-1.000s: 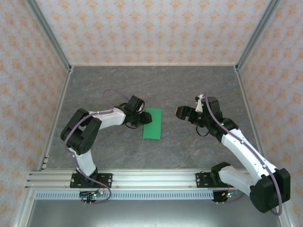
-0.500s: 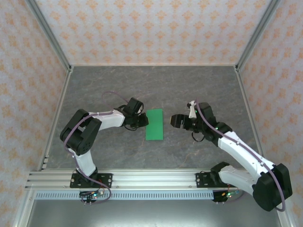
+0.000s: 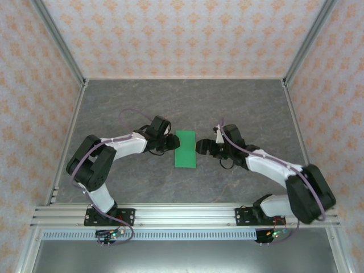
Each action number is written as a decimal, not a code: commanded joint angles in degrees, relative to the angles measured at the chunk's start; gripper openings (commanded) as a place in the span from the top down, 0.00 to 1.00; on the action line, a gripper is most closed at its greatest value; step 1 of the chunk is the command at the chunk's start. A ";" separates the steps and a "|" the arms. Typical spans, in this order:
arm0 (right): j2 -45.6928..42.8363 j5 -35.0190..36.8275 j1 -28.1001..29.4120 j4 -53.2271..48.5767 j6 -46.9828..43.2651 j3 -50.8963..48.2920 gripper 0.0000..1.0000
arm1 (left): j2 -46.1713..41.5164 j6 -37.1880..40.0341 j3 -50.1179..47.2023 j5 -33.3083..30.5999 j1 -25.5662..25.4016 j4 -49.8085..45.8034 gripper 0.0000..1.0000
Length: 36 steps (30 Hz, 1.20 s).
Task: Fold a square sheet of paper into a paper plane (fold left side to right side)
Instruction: Third fold the triangle at the center of the table.
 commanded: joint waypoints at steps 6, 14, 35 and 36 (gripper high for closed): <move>14.97 -4.58 0.19 15.71 6.05 9.42 0.16 | -1.35 -0.72 -2.40 -0.79 -0.07 0.83 0.52; 24.31 -3.65 0.20 15.96 5.19 14.66 0.17 | 0.83 -3.54 -3.71 3.87 -0.06 6.89 0.44; 28.15 -2.47 0.19 12.55 3.51 15.60 0.20 | 3.05 -6.16 -4.28 6.54 -0.13 10.91 0.62; 28.02 -2.42 0.19 12.42 3.45 15.55 0.20 | 2.92 -6.15 -4.28 6.53 -0.06 10.73 0.64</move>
